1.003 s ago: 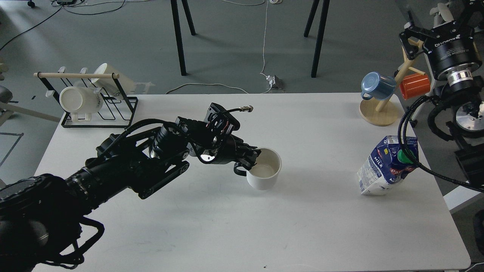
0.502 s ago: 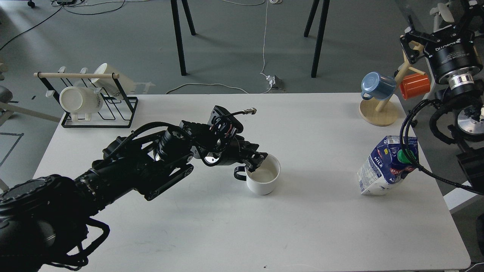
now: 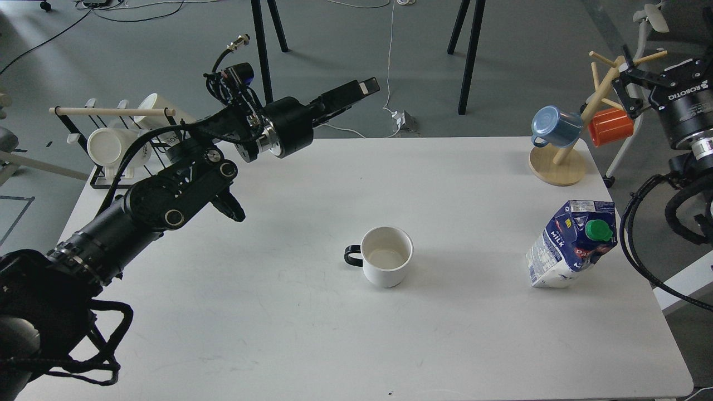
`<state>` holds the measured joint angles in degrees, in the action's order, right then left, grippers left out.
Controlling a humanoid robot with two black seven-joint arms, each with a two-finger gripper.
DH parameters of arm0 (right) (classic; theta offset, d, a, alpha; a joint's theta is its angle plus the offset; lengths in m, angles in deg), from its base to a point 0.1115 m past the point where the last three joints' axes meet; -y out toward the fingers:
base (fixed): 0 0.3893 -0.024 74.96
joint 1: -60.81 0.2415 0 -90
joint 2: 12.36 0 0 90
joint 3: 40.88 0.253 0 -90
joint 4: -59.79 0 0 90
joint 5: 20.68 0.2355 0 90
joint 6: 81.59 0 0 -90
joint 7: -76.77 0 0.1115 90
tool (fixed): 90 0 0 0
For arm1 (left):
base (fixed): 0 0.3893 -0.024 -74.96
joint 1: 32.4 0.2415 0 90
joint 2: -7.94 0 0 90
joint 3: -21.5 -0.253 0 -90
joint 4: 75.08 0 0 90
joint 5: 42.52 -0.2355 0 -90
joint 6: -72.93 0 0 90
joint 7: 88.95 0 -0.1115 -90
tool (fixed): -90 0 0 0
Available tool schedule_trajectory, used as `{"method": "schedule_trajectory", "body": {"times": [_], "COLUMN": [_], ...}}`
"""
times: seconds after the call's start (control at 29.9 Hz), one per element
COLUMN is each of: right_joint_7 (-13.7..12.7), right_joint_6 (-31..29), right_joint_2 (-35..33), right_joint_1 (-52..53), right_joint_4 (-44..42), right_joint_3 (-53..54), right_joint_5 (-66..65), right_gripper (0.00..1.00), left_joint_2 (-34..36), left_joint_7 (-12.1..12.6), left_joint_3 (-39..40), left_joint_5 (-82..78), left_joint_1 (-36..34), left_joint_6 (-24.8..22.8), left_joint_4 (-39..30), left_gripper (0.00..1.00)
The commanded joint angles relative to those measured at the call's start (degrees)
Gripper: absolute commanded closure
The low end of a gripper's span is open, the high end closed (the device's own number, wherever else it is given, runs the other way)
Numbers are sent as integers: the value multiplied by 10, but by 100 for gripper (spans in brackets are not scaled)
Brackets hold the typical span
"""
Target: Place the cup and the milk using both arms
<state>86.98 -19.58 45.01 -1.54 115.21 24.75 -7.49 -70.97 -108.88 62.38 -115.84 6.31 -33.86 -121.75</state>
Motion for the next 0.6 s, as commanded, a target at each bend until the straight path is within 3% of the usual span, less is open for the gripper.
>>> {"method": "schedule_trajectory", "body": {"times": [0.0,0.07,0.3,0.57], "right_joint_7": [0,0,2,15], "right_joint_6": [0,0,0,0], "right_joint_2": [-9,-11,-10,38], "right_joint_1": [-65,-101,-285,-469], "right_joint_4": [37,52,170,270], "right_joint_3": [36,60,127,161], "right_joint_5": [1,3,57,58], "right_gripper": [1,1,1,1], "left_joint_2": [24,35,72,88], "left_joint_7": [-18,-27,-26,-23], "left_joint_3": [31,52,63,65], "left_joint_5": [154,253,576,712], "left_joint_1": [-6,-4,20,57], "left_joint_6": [-5,-11,-39,-95], "left_joint_4": [0,1,42,107], "left_gripper": [1,1,1,0]}}
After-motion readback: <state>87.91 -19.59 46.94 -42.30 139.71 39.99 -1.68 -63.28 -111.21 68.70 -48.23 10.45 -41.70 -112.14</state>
